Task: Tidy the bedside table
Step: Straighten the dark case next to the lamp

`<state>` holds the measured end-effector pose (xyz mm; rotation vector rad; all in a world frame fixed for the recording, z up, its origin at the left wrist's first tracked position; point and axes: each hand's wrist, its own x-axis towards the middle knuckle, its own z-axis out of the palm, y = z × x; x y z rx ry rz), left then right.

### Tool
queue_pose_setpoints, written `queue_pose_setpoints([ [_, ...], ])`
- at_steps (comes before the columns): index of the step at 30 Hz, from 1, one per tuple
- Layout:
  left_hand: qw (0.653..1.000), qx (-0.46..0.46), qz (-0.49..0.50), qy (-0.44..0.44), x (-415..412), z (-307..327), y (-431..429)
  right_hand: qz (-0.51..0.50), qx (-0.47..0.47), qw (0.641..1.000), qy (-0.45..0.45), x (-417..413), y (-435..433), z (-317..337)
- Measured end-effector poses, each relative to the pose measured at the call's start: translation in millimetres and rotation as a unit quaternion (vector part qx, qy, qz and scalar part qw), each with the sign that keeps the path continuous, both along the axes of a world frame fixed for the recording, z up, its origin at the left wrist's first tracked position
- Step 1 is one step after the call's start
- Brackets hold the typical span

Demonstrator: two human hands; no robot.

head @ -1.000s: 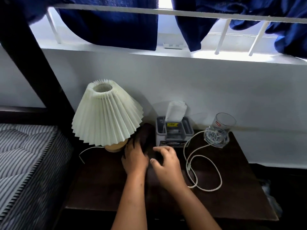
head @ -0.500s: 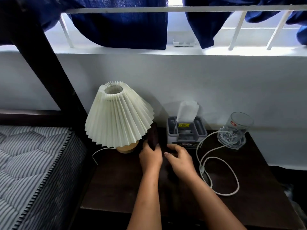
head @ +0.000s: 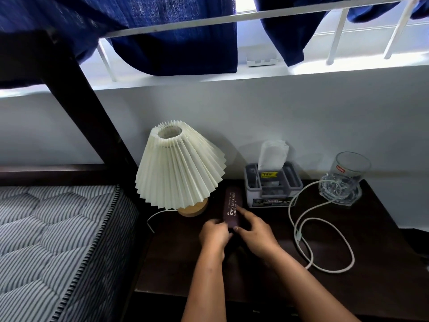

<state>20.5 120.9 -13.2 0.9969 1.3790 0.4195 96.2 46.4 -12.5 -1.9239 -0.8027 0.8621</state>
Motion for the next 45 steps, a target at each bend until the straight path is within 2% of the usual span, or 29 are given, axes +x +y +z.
queue_pose_setpoints([
  [2,0.996,0.052,-0.024,0.065,1,-6,3,0.017,-0.006,0.999,-0.028,1,1,-3],
  [4,0.993,0.077,-0.033,0.084,1,-7,3,0.035,-0.014,0.998,-0.044,-1,3,-4],
  [11,0.988,0.119,-0.034,0.088,5,-9,5,0.076,-0.032,0.993,-0.083,1,7,-10],
  [24,0.992,0.108,-0.017,0.068,8,-15,9,0.124,-0.047,0.985,-0.112,8,-1,-8],
  [32,0.987,0.141,-0.019,0.071,9,-13,12,0.153,-0.058,0.975,-0.148,13,7,-18],
  [36,0.985,0.149,-0.034,0.085,13,-15,15,0.114,-0.011,0.975,-0.190,16,3,-16],
  [38,0.982,0.161,-0.043,0.089,14,-14,16,0.030,0.030,0.947,-0.317,19,-2,-7],
  [40,0.971,0.189,-0.081,0.119,15,-10,15,-0.053,0.029,0.889,-0.454,31,-5,2],
  [41,0.961,0.210,-0.105,0.146,16,-7,14,-0.079,0.010,0.866,-0.494,39,-7,5],
  [43,0.926,0.279,-0.141,0.214,17,-1,9,-0.107,-0.027,0.841,-0.530,54,-12,9],
  [45,0.886,0.349,-0.166,0.256,18,7,3,-0.111,-0.072,0.831,-0.539,64,-17,6],
])
